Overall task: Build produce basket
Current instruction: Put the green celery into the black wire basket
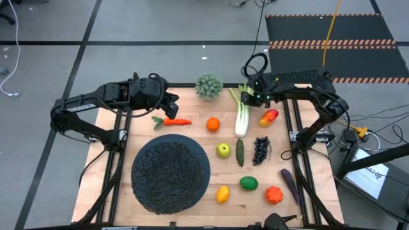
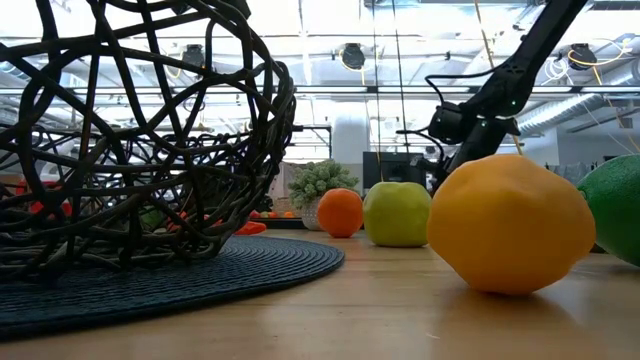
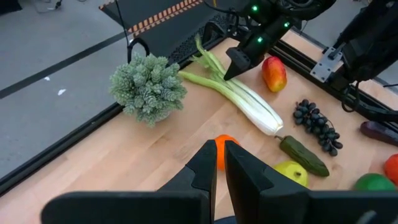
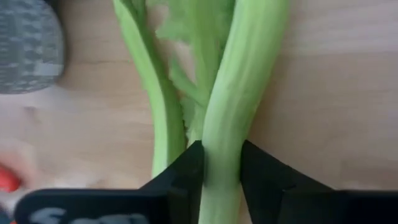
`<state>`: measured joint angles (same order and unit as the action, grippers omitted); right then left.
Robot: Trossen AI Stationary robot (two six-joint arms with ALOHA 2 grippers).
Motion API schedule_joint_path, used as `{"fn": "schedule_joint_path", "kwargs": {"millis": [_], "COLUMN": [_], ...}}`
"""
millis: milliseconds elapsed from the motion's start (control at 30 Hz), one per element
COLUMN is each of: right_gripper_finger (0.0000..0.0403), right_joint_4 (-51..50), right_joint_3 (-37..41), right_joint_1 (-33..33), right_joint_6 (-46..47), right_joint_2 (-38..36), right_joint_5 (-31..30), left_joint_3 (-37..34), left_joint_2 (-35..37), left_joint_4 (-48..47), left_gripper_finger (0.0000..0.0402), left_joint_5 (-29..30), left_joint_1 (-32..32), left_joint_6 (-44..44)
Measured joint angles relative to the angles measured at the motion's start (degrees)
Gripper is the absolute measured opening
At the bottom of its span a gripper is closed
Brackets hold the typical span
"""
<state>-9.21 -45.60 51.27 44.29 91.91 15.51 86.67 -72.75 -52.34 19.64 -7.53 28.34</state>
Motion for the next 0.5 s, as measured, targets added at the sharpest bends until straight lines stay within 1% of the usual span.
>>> {"fn": "schedule_joint_path", "kwargs": {"millis": [133, 233, 400, 500], "right_gripper_finger": [0.0065, 0.0064, 0.0064, 0.0064], "right_joint_4": [0.1, 0.2, 0.9, 1.2], "right_joint_3": [0.0, 0.0, 0.0, 0.0], "right_joint_1": [0.0, -0.1, -0.6, -2.0], "right_joint_6": [0.0, 0.0, 0.2, 0.2], "right_joint_2": [-1.6, -4.2, -11.3, -17.2], "right_joint_5": [1.3, 1.5, 4.2, 4.3], "left_joint_3": [0.0, 0.0, 0.0, 0.0], "left_joint_2": [0.0, 0.0, 0.0, 0.0], "left_joint_4": [0.0, 0.0, -0.1, -0.1], "left_gripper_finger": [0.0035, 0.0035, 0.0035, 0.0035], "left_joint_5": [0.0, -0.1, -0.1, -0.1], "left_joint_1": [0.0, 0.0, 0.0, 0.0], "left_joint_6": [-0.1, -0.1, 0.3, 0.7]}}
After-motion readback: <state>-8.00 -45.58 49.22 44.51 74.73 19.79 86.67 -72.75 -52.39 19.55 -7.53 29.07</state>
